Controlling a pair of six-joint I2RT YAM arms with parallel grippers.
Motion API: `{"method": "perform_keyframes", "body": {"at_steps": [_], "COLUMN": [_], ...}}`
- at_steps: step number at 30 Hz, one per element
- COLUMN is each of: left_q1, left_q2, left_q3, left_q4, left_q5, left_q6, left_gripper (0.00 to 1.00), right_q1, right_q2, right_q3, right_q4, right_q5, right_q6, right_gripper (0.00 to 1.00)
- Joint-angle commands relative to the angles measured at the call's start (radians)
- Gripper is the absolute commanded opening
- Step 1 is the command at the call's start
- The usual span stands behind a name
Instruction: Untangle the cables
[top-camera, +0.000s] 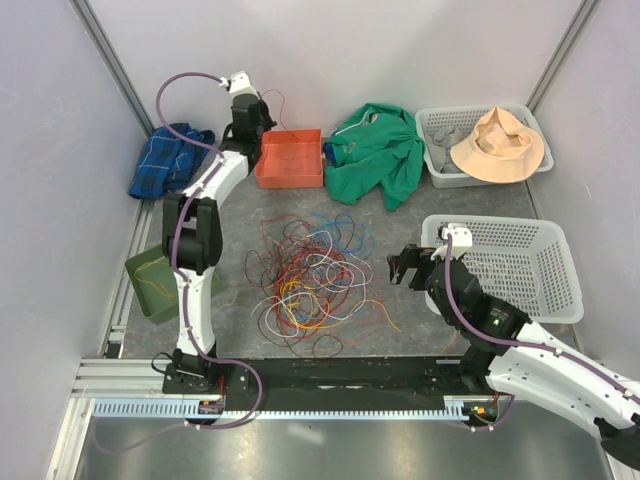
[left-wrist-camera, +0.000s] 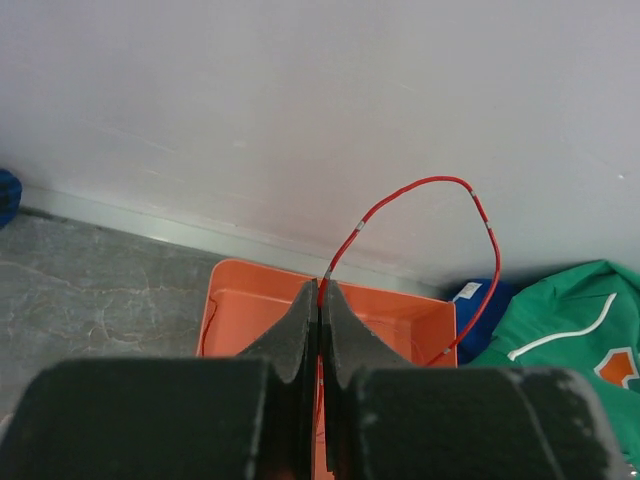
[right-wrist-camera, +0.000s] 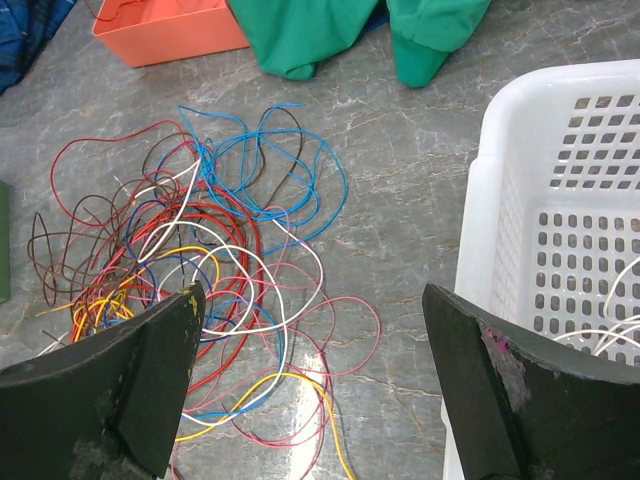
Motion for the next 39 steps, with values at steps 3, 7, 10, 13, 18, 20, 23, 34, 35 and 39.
{"method": "perform_keyframes", "body": {"at_steps": [3,7,10,13,18,20,23,34,35,39], "left_q1": [-0.095,-0.103,-0.104,-0.103,-0.101,-0.092,-0.062,-0.022,-0.022,-0.055], "left_q2": [0.109,0.155,0.152,0.147,0.152,0.149,0.130,-0.015,-0.026,-0.168], "left_q3": [0.164,0.227,0.218,0.221,0.276,0.296,0.316,0.250,0.245,0.123], "left_q4": [-0.062,-0.191,-0.277,-0.353,-0.476,-0.557,-0.642,-0.861,-0.877,-0.915], "left_q5": [-0.128,-0.154,-0.153,-0.129,-0.092,-0.064,0.048,0.387,0.401,0.403], "left_q6": [0.274,0.223,0.173,0.139,0.101,0.059,-0.016,-0.220,-0.235,-0.255], "left_gripper": [0.02,0.02,0.18,0.36,0.66,0.81,0.99,1.00,1.00,1.00], "right_q1": [0.002,0.000,0.000,0.000,0.000,0.000,0.002,0.000,0.000,0.000], "right_q2": [-0.007,-0.012,-0.013,-0.013,-0.033,-0.055,-0.079,-0.092,-0.096,-0.127], "right_q3": [-0.007,-0.011,-0.011,-0.007,-0.011,-0.019,-0.026,-0.034,-0.036,-0.052], "right_q4": [0.025,0.027,0.025,0.027,0.019,0.013,0.010,0.008,0.004,-0.001], "right_q5": [0.024,0.015,0.011,-0.003,-0.032,-0.034,-0.037,-0.101,-0.109,-0.126], "right_q6": [-0.002,-0.001,-0.002,-0.002,0.018,0.024,0.024,0.042,0.044,0.055], "right_gripper": [0.98,0.98,0.98,0.98,0.98,0.98,0.98,0.98,0.98,0.98]}}
